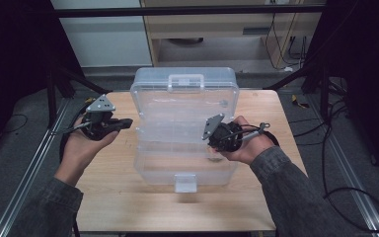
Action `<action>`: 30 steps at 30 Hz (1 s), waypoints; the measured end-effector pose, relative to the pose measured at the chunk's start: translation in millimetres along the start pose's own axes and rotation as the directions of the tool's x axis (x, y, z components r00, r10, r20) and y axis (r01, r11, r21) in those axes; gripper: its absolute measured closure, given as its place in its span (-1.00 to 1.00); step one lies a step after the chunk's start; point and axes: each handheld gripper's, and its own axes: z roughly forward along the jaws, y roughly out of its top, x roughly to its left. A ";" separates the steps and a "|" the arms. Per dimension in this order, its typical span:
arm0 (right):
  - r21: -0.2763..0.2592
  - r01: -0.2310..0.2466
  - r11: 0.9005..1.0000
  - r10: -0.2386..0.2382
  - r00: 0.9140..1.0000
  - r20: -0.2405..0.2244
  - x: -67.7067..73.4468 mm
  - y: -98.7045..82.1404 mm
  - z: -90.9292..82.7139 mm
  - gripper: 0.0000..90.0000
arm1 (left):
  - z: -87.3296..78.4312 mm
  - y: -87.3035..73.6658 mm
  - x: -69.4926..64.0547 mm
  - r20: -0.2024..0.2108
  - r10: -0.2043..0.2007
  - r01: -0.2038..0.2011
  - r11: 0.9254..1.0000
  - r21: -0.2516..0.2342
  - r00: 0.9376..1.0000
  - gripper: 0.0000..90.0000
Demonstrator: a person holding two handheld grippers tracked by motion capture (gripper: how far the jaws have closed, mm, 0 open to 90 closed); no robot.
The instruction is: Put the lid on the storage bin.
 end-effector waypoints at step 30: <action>0.000 0.013 1.000 -0.013 1.000 -0.006 6.8 -4.1 0.8 0.77 | 19.4 8.8 12.5 -0.007 -0.089 0.089 0.996 -0.028 0.996 1.00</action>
